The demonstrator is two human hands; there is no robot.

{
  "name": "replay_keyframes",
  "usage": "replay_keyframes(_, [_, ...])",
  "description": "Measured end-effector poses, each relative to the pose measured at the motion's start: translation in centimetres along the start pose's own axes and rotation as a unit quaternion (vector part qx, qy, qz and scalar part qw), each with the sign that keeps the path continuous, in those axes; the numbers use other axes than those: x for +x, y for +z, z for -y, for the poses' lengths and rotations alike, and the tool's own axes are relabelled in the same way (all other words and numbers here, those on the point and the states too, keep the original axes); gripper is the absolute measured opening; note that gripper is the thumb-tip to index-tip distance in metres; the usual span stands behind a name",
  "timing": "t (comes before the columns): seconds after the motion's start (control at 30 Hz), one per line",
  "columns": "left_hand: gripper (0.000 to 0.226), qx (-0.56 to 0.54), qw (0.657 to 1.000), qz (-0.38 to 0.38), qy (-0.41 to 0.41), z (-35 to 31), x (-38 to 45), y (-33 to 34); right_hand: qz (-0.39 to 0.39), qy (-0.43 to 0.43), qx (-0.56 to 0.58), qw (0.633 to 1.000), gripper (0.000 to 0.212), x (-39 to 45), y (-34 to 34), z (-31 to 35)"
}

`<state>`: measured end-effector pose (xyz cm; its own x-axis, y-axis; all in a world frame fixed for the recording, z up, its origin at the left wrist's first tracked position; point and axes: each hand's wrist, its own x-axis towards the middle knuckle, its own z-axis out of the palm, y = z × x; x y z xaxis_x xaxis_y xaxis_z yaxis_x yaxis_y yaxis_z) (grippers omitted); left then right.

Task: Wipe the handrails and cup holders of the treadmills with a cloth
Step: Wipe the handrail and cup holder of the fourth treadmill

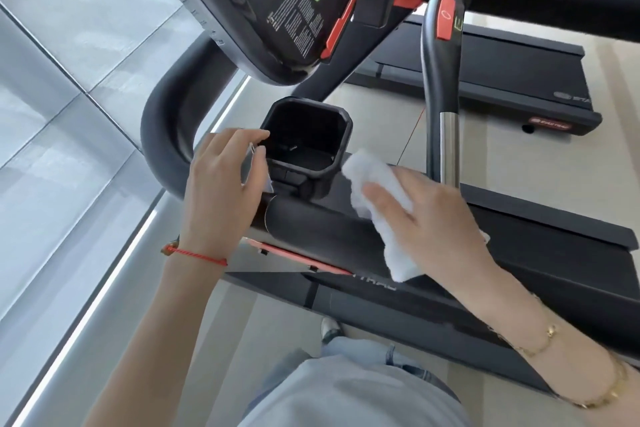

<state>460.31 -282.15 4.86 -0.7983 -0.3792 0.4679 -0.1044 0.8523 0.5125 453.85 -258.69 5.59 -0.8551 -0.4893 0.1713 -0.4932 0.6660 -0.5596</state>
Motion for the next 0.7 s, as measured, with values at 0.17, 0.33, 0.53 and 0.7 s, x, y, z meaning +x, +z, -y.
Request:
replay_keyframes(0.17, [0.025, 0.011, 1.0, 0.014, 0.0, 1.0, 2.0, 0.4, -0.063, 0.048, -0.014, 0.997, 0.042, 4.0, -1.1, -1.2])
replay_keyframes(0.33, [0.025, 0.01, 0.999, 0.052, 0.009, 2.9, 4.0, 0.5, -0.045, 0.107, -0.021, 0.993, 0.047, 7.0, -0.6, -1.2])
replay_keyframes(0.53, [0.027, -0.041, 0.989, 0.142, 0.029, 5.2, 6.6, 0.4, -0.018, 0.197, 0.043, 0.979, 0.054, 8.6, 0.4, -0.5])
replay_keyframes(0.7, [0.032, -0.053, 0.973, 0.211, 0.076, 6.6, 8.4, 0.7, 0.059, 0.263, 0.162, 0.949, 0.049, 8.2, 2.7, 0.5])
